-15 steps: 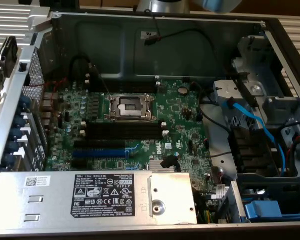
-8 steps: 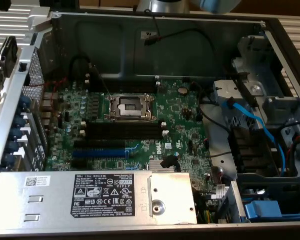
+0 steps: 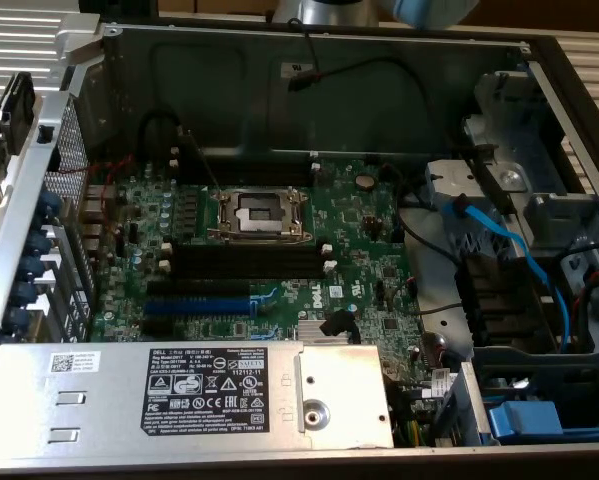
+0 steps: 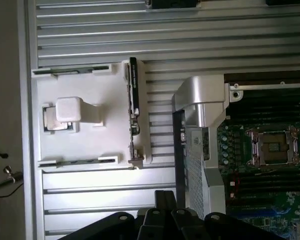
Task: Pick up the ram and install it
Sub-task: 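Reach for the ram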
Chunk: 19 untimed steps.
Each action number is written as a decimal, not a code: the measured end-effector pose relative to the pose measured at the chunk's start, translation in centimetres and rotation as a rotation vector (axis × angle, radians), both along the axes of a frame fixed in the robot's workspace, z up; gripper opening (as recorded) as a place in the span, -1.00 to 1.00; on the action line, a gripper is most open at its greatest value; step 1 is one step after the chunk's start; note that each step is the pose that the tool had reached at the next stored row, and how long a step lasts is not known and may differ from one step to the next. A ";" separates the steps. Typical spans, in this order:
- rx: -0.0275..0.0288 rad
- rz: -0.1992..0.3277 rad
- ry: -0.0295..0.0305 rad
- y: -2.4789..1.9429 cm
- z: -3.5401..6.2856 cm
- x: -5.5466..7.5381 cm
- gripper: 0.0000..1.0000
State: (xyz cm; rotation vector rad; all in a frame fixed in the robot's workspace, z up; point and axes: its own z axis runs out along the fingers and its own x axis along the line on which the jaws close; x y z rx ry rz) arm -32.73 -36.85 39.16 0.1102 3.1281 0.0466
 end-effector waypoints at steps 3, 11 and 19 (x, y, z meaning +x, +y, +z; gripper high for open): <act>0.0000 0.000 0.0000 0.44 -0.15 -1.3 -0.80; 0.0000 0.000 0.0000 2.03 -0.18 -4.9 -0.80; 0.0000 0.001 0.0001 3.33 -0.18 -8.3 -0.80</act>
